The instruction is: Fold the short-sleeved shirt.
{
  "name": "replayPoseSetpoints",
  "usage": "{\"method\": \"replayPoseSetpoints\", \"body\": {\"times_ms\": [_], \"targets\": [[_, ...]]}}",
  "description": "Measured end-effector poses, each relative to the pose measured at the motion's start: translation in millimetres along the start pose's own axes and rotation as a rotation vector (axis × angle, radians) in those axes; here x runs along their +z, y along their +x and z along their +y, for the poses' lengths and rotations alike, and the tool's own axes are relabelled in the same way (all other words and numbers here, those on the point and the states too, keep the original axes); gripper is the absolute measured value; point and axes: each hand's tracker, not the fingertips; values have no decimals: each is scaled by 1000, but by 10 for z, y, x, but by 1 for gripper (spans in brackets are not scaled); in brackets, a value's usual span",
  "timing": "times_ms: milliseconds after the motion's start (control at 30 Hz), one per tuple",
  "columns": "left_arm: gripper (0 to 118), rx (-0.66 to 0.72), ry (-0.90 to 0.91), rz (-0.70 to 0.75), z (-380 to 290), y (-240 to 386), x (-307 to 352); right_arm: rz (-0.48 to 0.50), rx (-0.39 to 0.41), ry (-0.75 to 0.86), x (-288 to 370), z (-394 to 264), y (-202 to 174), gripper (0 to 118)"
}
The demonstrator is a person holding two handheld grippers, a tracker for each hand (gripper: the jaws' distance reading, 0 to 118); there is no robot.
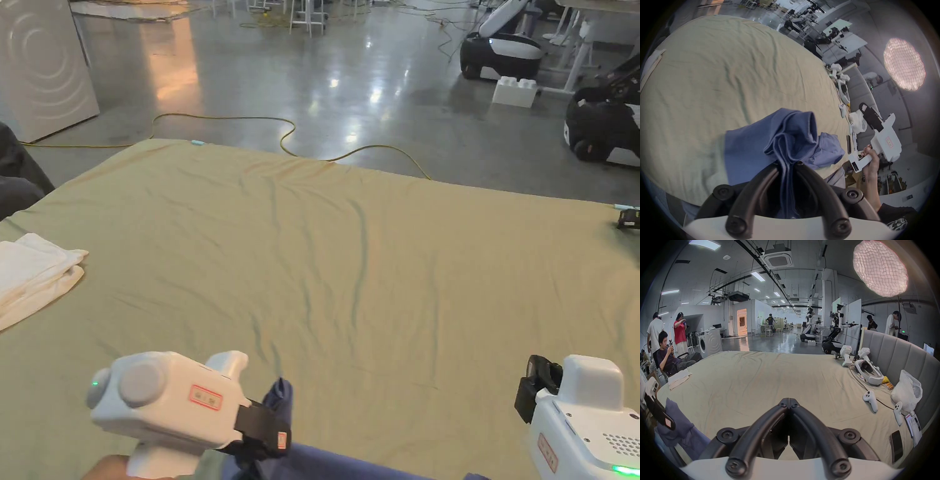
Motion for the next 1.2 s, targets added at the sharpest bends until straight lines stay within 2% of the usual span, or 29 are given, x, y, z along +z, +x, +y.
{"method": "replayPoseSetpoints", "body": {"times_ms": [133, 267, 433, 500, 533, 567, 600, 667, 833, 933, 967, 1000, 1067, 1200], "targets": [[8, -21, -48, 54, -28, 175, -463, -18, -7, -8, 39, -44, 86, 0], [8, -45, -103, 168, -116, 306, -880, -36, -11, -22, 66, -87, 168, 0], [8, -57, -126, 221, -234, 399, -1170, -52, -13, -35, 98, -128, 234, 0], [13, -51, -126, 243, -246, 390, -1218, -55, -17, -41, 99, -144, 254, 0], [21, -52, -131, 239, -247, 374, -1231, -55, -20, -44, 96, -151, 259, 0], [34, -45, -141, 220, -255, 386, -1228, -56, -21, -48, 95, -155, 262, 0], [39, -28, -153, 186, -261, 380, -1216, -56, -22, -51, 99, -159, 264, 0], [42, -21, -151, 155, -266, 379, -1132, -56, -20, -56, 101, -168, 268, 0], [41, -7, -71, 89, -198, 421, -792, -55, -20, -62, 106, -184, 277, 0], [30, -24, -26, 104, -181, 382, -728, -50, -32, -66, 116, -189, 272, 0], [30, -42, -35, 144, -179, 378, -755, -49, -33, -67, 118, -196, 267, 0], [22, -52, -55, 181, -192, 359, -809, -48, -32, -68, 119, -201, 260, 0], [20, -77, -103, 230, -252, 328, -949, -45, -25, -72, 120, -213, 247, 0], [18, -76, -180, 178, -404, 336, -1271, -44, -19, -80, 110, -247, 243, 0]]}}
